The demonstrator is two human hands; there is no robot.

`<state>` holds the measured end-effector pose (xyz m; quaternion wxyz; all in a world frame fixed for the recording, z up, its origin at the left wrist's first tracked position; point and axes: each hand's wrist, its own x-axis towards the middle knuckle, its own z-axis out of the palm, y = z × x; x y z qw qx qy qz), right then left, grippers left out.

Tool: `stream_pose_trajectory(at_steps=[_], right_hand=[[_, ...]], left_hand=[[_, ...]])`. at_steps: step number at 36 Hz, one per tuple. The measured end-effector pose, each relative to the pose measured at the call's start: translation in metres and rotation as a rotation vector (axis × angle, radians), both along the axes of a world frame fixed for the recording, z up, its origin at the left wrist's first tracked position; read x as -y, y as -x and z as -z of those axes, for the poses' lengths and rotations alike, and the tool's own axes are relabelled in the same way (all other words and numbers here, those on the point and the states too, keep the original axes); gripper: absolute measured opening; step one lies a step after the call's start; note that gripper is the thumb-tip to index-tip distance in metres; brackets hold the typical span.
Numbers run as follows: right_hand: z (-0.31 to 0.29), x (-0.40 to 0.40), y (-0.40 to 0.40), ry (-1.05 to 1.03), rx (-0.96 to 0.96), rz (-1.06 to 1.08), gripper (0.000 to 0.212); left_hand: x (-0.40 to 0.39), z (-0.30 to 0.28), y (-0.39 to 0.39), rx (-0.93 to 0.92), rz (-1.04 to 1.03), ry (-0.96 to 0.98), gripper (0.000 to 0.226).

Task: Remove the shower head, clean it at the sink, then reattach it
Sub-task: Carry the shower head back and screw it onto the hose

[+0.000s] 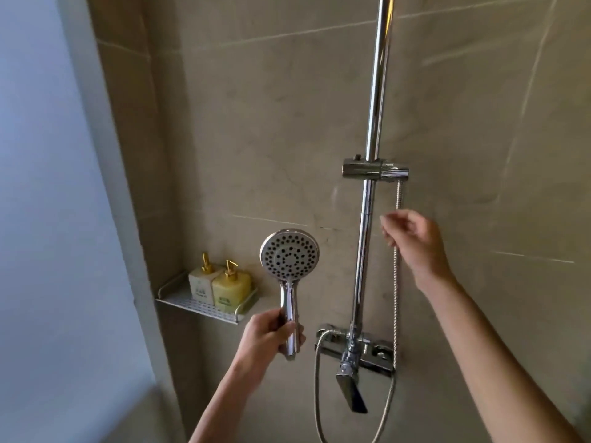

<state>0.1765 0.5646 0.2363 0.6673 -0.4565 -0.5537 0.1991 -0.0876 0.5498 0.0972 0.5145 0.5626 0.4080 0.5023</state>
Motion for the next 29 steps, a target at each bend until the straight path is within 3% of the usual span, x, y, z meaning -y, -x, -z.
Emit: stream_pose_trajectory(at_steps=[5,11,15,29], right_hand=[[-0.046,-0.019,-0.042,-0.100,-0.017,0.296,0.011],[-0.052,-0.030,-0.050,0.151,0.160,0.186,0.024],[-0.039,-0.031,-0.041,0.283,0.170,0.066,0.007],[-0.053,-0.026,-0.030,0.231,0.047,0.102,0.016]], left_hand=[[-0.014,-0.004,-0.002,0.009,0.076,-0.005,0.013],[-0.022,-0.009,-0.008,0.046,0.102,-0.003,0.014],[-0.025,-0.011,-0.009,0.039,0.126,-0.007,0.013],[-0.035,-0.009,-0.007,0.054,0.149,0.017,0.010]])
